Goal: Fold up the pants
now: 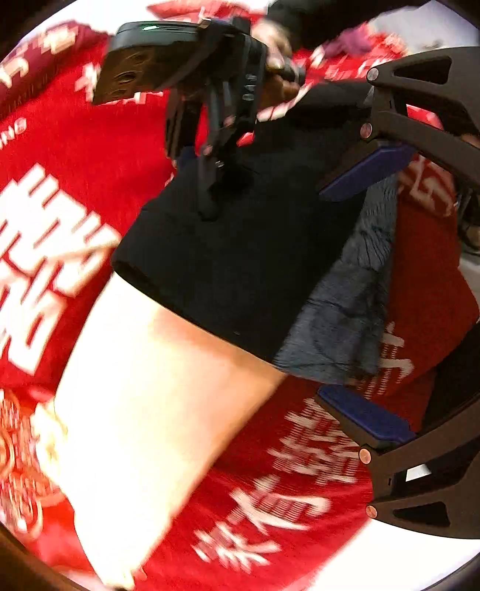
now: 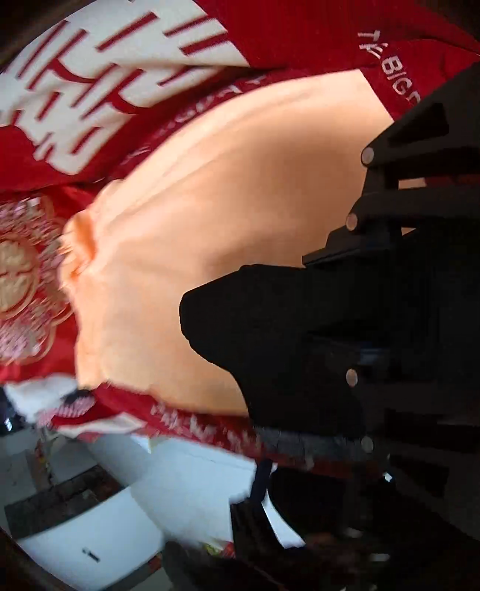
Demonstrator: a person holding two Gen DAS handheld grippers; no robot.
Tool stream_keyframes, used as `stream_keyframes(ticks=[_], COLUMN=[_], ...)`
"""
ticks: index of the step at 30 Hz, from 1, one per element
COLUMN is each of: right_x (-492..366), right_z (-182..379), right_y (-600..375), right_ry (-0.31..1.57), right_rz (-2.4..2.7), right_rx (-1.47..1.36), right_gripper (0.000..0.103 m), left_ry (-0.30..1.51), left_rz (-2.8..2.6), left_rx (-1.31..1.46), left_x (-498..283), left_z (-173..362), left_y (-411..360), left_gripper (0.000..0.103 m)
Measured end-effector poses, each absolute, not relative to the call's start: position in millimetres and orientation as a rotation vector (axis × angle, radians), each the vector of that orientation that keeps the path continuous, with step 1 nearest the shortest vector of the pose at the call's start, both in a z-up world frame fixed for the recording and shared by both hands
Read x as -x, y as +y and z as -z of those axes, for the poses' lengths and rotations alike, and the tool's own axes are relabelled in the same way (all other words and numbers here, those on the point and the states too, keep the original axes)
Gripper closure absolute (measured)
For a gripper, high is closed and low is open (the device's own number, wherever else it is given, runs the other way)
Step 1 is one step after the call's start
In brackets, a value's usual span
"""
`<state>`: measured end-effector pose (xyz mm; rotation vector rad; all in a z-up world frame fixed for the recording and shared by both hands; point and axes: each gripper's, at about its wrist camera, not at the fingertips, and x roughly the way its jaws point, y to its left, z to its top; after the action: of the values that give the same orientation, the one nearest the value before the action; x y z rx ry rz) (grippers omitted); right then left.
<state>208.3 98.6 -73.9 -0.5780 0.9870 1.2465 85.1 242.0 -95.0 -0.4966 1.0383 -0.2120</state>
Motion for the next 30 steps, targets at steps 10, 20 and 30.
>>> stream_keyframes(ticks=[10, 20, 30], right_x=[-158.9, -149.1, -158.5], right_z=[17.2, 15.1, 33.1], right_y=[52.6, 52.7, -58.9], right_ry=[0.821, 0.833, 1.020], right_rz=[-1.305, -1.220, -0.986], right_rx=[0.545, 0.605, 0.636], right_gripper=[0.075, 0.063, 0.010], left_ry=[0.915, 1.048, 1.142], left_rz=[0.555, 0.635, 0.473], left_rx=[0.282, 0.107, 0.060], left_x=[-113.7, -137.5, -144.9], left_z=[64.0, 92.2, 84.9], left_y=[248.8, 176.1, 166.1], left_gripper=[0.001, 0.050, 0.070])
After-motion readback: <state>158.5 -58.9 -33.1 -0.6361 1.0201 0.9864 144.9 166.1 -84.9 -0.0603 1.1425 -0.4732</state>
